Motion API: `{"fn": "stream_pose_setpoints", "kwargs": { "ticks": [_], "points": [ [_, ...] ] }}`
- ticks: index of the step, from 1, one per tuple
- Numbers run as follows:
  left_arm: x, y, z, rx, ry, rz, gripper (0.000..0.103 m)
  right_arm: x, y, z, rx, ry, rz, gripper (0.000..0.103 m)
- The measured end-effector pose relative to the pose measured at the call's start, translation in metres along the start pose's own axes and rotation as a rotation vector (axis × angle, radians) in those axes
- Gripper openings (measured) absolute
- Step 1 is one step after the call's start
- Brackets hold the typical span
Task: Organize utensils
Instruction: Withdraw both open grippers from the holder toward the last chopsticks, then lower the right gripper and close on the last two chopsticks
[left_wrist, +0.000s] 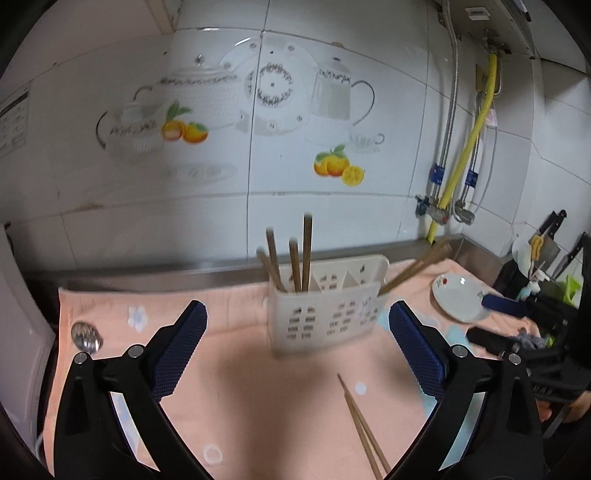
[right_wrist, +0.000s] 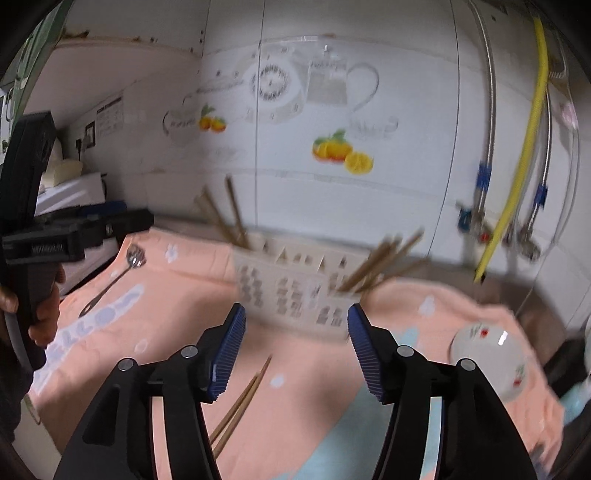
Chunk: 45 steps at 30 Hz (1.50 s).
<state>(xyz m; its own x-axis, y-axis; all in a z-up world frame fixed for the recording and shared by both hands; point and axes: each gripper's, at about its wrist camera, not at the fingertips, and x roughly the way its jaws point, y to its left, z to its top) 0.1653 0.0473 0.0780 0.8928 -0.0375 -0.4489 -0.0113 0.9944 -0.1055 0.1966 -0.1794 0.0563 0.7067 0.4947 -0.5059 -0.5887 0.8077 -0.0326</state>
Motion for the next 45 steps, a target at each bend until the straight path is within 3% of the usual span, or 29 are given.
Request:
{"fn": "stream_pose_setpoints", "kwargs": {
  "ticks": [8,16,20,28,35,45],
  "points": [
    [-0.018,0.006,-0.042,-0.015,0.029,0.054,0.098,0.003,0.031,-0.071,0.04,0.099,0.011,0.059],
    [-0.034,0.01,-0.076,0.001,0.034,0.15,0.098,0.007,0.055,-0.121,0.104,0.162,0.043,0.058],
    [-0.042,0.013,-0.087,-0.005,0.031,0.179,0.098,0.014,0.061,-0.138,0.157,0.198,0.054,0.045],
    [-0.052,0.023,-0.102,-0.046,0.033,0.222,0.098,0.025,0.072,-0.151,0.203,0.244,0.077,0.024],
    [-0.056,0.03,-0.11,-0.065,0.037,0.235,0.098,0.038,0.076,-0.155,0.224,0.274,0.066,0.015],
    [-0.058,0.034,-0.119,-0.077,0.047,0.242,0.098,0.052,0.08,-0.161,0.227,0.309,0.036,0.01]
  ]
}}
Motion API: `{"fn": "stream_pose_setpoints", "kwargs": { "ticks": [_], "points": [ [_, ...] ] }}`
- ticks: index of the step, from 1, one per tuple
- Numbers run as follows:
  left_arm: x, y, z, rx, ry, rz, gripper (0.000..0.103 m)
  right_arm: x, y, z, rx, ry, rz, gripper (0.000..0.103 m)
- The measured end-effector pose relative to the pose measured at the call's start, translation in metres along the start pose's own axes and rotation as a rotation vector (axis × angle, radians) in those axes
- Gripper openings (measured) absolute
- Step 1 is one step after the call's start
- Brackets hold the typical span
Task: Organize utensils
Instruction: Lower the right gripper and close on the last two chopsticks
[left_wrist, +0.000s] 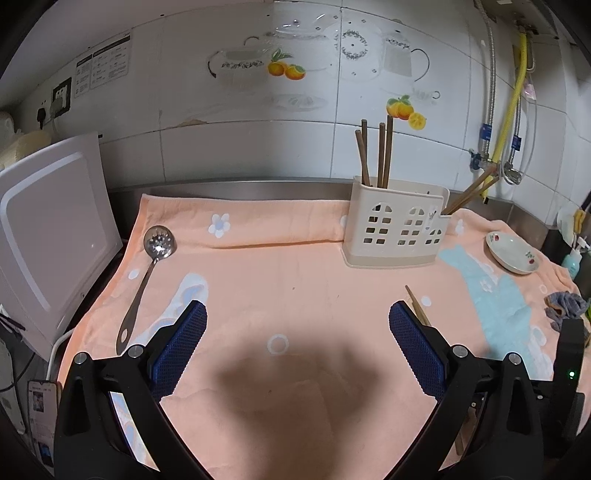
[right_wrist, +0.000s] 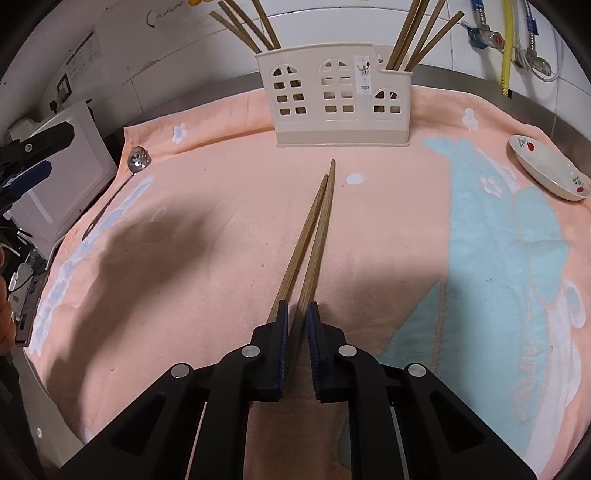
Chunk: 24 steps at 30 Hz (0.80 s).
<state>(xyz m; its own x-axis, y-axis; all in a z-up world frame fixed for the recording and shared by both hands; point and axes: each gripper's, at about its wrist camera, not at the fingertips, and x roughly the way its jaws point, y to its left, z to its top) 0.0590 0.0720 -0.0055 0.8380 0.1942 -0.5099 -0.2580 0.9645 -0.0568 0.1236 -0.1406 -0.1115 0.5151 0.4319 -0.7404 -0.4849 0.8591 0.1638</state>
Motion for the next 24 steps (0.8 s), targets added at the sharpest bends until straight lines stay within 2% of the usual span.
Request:
{"fn": "stream_pose_setpoints", "kwargs": {
  "ticks": [12,24],
  "points": [
    [0.0,0.0,-0.009,-0.014,0.022,0.005,0.098,0.007,0.012,-0.002,-0.06,-0.007,-0.1,0.01],
    [0.004,-0.022,-0.033,0.018,0.094,-0.042,0.098,-0.012,-0.005,-0.003,-0.033,-0.063,-0.079,0.006]
  ]
}}
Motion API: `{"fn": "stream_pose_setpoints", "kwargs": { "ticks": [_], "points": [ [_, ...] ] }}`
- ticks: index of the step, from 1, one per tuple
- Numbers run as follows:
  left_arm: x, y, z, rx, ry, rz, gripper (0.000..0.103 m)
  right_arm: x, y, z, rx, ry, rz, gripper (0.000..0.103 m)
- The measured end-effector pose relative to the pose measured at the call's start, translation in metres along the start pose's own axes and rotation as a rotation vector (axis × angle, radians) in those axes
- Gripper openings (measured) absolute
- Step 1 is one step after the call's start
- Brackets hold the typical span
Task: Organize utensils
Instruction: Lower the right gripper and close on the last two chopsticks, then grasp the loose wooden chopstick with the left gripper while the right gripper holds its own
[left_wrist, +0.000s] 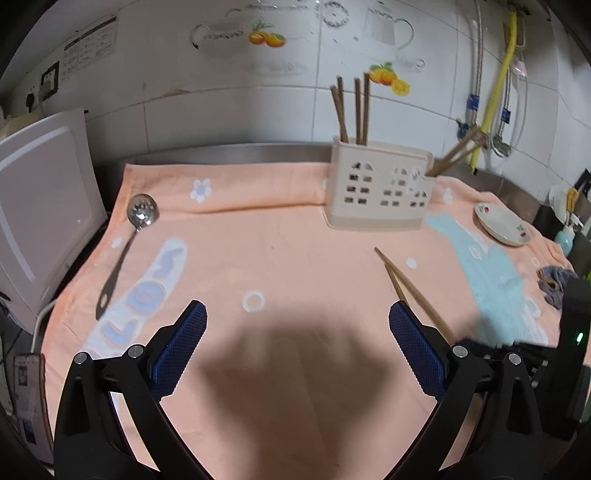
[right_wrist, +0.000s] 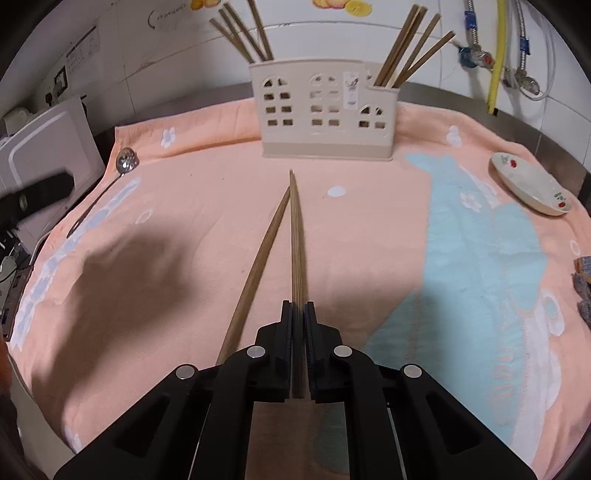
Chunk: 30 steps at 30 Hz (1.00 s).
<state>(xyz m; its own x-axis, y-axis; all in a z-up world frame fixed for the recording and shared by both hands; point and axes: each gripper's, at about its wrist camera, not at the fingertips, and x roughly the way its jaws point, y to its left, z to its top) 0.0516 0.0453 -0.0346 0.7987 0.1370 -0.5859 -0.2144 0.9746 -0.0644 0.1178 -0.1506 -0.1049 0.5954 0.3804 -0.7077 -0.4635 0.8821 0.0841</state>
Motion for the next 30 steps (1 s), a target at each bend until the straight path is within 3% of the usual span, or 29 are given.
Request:
{"fn": "stream_pose_setpoints", "kwargs": {
  "ticks": [15,19,20,25,30],
  "points": [
    [0.008,-0.073,-0.044,0.037,0.093,-0.129,0.096,-0.048,-0.036,0.009,-0.011,-0.125,0.021,0.006],
    [0.017,-0.091,-0.054,0.059,0.139,-0.166,0.079,-0.052,-0.043,0.009,-0.005,-0.137,0.028,0.006],
    [0.02,-0.093,-0.057,0.061,0.156,-0.18,0.071,-0.052,-0.045,0.008,-0.004,-0.138,0.031,0.006],
    [0.032,-0.102,-0.064,0.055,0.212,-0.224,0.052,-0.05,-0.051,0.006,0.005,-0.132,0.042,0.006],
    [0.041,-0.107,-0.067,0.048,0.245,-0.252,0.022,-0.046,-0.055,0.006,0.01,-0.127,0.05,0.006]
  ]
}}
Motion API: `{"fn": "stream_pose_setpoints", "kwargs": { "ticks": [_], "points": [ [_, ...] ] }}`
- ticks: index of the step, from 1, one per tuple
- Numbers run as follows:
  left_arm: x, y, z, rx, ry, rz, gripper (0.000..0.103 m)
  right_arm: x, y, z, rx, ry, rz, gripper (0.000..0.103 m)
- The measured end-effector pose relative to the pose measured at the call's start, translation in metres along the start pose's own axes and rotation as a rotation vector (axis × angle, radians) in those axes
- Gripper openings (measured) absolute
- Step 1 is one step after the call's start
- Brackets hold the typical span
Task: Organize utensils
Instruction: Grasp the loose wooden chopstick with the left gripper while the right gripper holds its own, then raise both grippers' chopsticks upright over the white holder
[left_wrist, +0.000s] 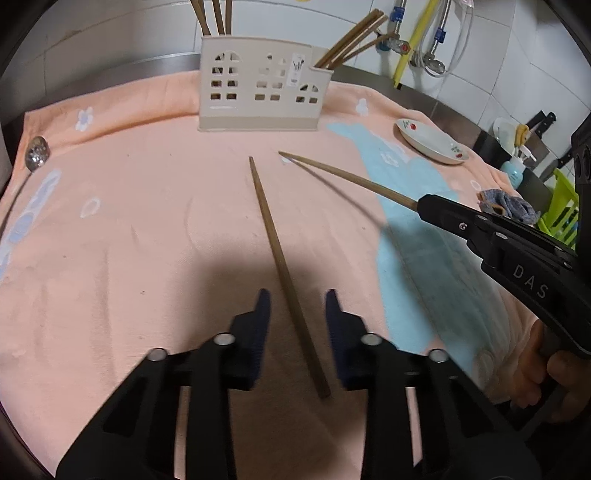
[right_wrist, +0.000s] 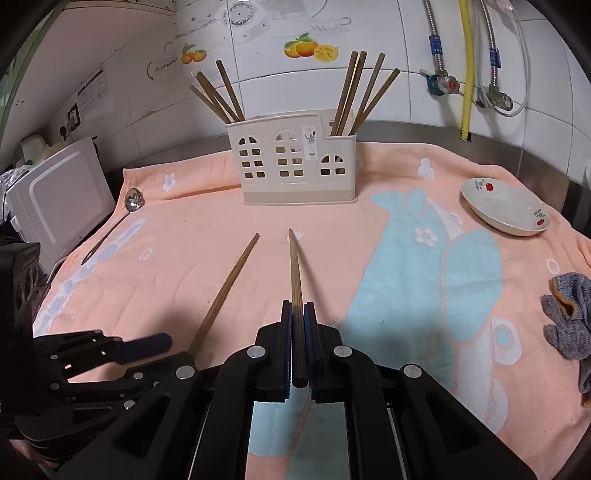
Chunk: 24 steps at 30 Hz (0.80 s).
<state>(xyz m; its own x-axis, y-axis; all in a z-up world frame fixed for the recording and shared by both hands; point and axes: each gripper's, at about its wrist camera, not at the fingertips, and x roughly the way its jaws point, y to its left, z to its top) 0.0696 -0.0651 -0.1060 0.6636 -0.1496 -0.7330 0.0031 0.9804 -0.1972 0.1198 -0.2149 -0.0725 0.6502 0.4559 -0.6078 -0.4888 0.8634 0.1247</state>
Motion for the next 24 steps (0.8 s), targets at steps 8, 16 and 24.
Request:
{"fn": "stream_pose_setpoints", "kwargs": {
  "ticks": [8,16,24],
  "points": [
    [0.012,0.0,-0.001,-0.021,0.036,-0.01,0.016,0.003,-0.001,0.0,0.004,0.004,0.006,0.006],
    [0.014,-0.006,-0.002,-0.014,0.034,0.051,0.01,0.004,0.0,-0.002,0.0,0.007,0.005,0.006],
    [0.005,0.008,0.005,-0.006,0.027,0.078,0.006,-0.004,0.0,0.003,-0.014,-0.014,-0.005,0.006]
  ]
}}
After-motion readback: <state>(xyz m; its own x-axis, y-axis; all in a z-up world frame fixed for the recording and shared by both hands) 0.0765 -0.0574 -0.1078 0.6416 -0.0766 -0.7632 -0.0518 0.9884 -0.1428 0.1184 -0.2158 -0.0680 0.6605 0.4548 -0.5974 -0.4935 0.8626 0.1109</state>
